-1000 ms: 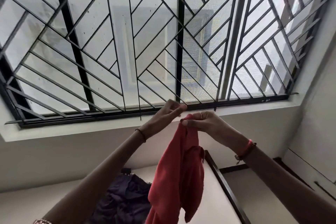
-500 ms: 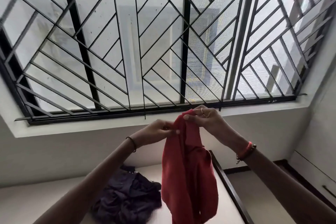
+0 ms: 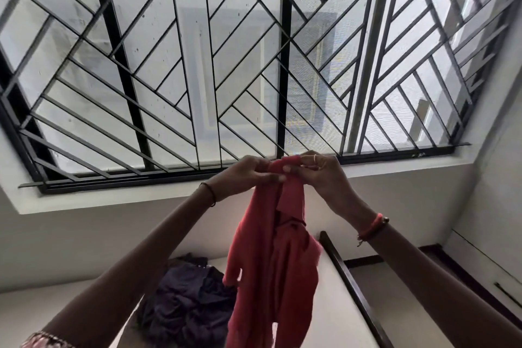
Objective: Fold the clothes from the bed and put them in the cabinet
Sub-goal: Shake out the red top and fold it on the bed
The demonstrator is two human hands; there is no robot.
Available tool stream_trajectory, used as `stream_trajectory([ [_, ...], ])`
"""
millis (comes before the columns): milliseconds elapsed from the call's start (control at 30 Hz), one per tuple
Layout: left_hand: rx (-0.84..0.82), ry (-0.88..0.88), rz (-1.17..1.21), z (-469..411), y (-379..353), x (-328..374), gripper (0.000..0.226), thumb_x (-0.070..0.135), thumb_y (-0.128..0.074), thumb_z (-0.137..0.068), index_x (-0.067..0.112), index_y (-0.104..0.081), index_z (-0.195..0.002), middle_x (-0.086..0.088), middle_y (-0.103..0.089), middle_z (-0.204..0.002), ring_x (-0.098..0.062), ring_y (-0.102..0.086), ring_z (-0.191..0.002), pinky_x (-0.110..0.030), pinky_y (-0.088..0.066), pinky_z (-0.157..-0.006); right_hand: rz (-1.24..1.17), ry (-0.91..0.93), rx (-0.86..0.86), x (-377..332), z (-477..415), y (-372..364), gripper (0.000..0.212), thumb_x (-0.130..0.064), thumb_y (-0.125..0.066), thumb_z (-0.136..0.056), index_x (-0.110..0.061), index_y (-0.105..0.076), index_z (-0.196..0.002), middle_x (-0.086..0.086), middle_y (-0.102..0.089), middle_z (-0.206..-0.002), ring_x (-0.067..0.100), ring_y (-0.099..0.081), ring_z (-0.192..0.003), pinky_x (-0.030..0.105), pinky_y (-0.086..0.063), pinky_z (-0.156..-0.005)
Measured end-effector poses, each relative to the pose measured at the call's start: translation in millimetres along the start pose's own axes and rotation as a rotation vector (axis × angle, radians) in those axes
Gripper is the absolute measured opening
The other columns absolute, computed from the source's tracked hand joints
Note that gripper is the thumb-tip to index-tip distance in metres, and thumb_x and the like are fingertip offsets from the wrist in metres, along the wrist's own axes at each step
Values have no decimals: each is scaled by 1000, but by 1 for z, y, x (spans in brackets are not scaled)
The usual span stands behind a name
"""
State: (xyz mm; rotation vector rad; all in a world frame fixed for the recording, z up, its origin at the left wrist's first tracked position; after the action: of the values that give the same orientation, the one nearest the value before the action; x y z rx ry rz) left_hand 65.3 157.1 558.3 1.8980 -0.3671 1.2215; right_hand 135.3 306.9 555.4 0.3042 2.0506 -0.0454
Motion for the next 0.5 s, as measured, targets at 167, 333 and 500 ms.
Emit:
stream_trajectory([
  [167,-7,-35,-87,-1,12,8,22,8,-71,-82,-12,-68,-92,10,-60,-74,0,-48,-73,-18,-41,-72,-52,11,-109,17,8,4,24,-33,-73,-78,-22,-74,-99,-1,-66,-98,12,-60,-95,34,-48,-88],
  [333,20,-82,-89,8,22,8,20,10,-73,-79,-9,-66,-79,2,-50,-66,-5,-44,-67,-22,-37,-63,-203,-230,-293,82,37,12,54,-72,-65,-67,-23,-75,-86,-3,-67,-117,13,-57,-113,36,-41,-99],
  [500,45,-61,24,10,32,9,33,16,-77,-74,-12,-64,-84,-9,-53,-78,-18,-47,-78,-35,-40,-72,-135,-474,-549,132,73,15,56,-66,-67,-70,-17,-74,-96,-3,-70,-107,10,-62,-102,27,-48,-90],
])
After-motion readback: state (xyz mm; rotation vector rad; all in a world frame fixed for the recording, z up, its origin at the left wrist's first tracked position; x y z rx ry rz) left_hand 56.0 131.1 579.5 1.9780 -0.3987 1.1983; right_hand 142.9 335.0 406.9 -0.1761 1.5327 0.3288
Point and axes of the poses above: each hand's wrist, its own z-axis away from the middle knuckle, its own y-axis out of the back of the hand, x = y × z, the point moved 3 cm from there along -z, towards the middle knuckle
